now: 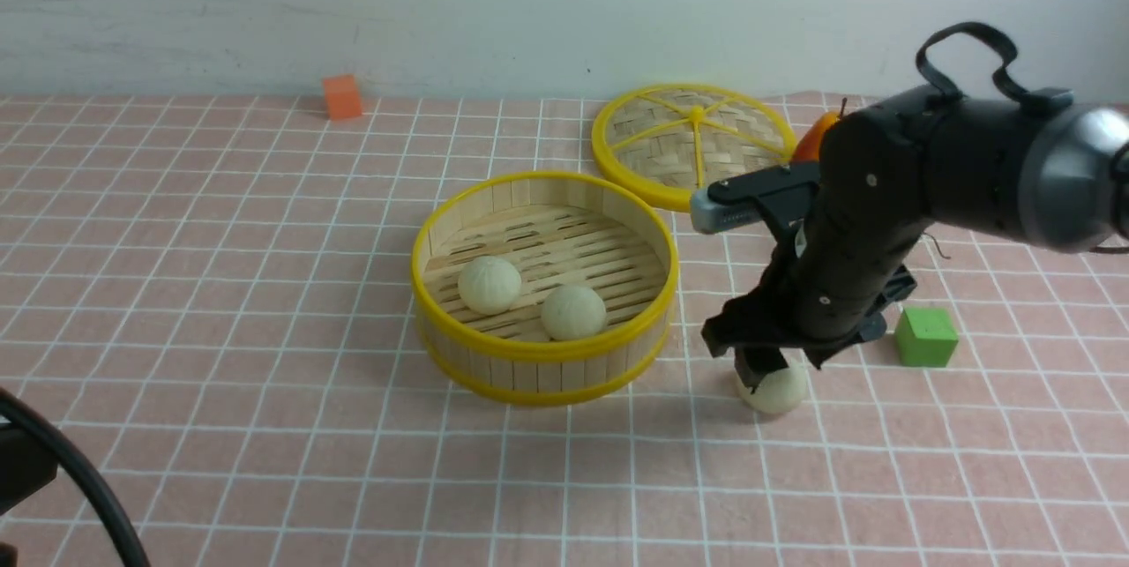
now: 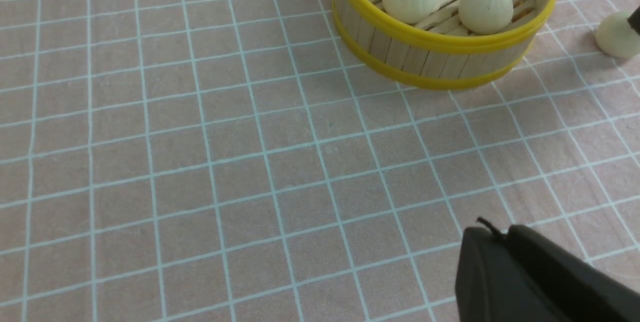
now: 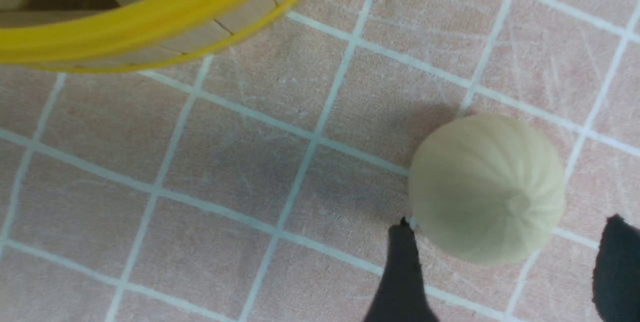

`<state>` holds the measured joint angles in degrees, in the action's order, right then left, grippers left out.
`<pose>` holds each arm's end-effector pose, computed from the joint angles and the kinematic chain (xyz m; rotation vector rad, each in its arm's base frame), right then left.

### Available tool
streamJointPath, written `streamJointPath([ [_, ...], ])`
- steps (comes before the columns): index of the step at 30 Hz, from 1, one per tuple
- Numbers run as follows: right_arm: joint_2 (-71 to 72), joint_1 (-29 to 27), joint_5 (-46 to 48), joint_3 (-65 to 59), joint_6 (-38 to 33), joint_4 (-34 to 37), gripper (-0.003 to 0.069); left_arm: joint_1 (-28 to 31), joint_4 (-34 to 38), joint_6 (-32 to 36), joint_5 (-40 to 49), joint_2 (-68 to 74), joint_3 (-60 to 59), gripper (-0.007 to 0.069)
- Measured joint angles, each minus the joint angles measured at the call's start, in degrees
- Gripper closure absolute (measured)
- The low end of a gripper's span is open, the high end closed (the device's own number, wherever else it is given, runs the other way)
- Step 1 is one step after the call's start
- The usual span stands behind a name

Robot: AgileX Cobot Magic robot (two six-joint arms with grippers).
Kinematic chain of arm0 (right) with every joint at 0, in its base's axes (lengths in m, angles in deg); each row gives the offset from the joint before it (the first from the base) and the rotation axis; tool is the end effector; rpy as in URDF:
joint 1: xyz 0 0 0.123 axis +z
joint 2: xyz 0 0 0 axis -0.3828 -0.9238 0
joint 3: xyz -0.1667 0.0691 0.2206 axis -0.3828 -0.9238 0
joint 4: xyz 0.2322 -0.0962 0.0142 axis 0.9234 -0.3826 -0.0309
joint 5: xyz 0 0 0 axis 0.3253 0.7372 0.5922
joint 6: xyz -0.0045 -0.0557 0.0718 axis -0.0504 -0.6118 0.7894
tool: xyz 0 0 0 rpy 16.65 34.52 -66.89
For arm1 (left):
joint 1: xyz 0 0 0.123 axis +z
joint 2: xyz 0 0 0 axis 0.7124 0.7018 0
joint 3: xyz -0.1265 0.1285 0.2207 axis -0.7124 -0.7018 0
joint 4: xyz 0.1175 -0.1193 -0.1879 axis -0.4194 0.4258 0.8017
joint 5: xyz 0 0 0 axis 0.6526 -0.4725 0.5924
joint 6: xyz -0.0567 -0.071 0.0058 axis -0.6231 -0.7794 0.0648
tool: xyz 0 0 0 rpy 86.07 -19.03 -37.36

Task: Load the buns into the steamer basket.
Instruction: Use the right arm to grab a steamed stuffed bun, then use the right arm to put the steamed stuffed bun into the steamer

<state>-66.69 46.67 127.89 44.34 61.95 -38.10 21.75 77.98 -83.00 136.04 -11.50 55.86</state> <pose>0.3640 0.1611 0.2073 -0.3756 2.7969 0.1000 0.0876 -0.0328 0.3360 0.2734 2.1385 -0.2557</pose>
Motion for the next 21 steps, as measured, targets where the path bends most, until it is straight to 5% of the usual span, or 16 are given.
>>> streamJointPath([
  [7, -3.1, 0.0, -1.8, 0.0, 1.1, -3.1, 0.026, 0.0, 0.0, 0.0, -0.1, 0.0, 0.0, 0.0587],
  [14, -3.2, 0.1, 1.2, 6.1, 0.7, -2.7, 0.0624, 0.0, 0.0, 0.0, -0.1, 0.0, 0.0, 0.0587],
  [21, -3.4, 3.7, 3.0, 20.9, -4.7, 0.4, 0.0643, 0.0, -0.1, 0.0, -0.1, 0.0, 0.0, 0.0587],
])
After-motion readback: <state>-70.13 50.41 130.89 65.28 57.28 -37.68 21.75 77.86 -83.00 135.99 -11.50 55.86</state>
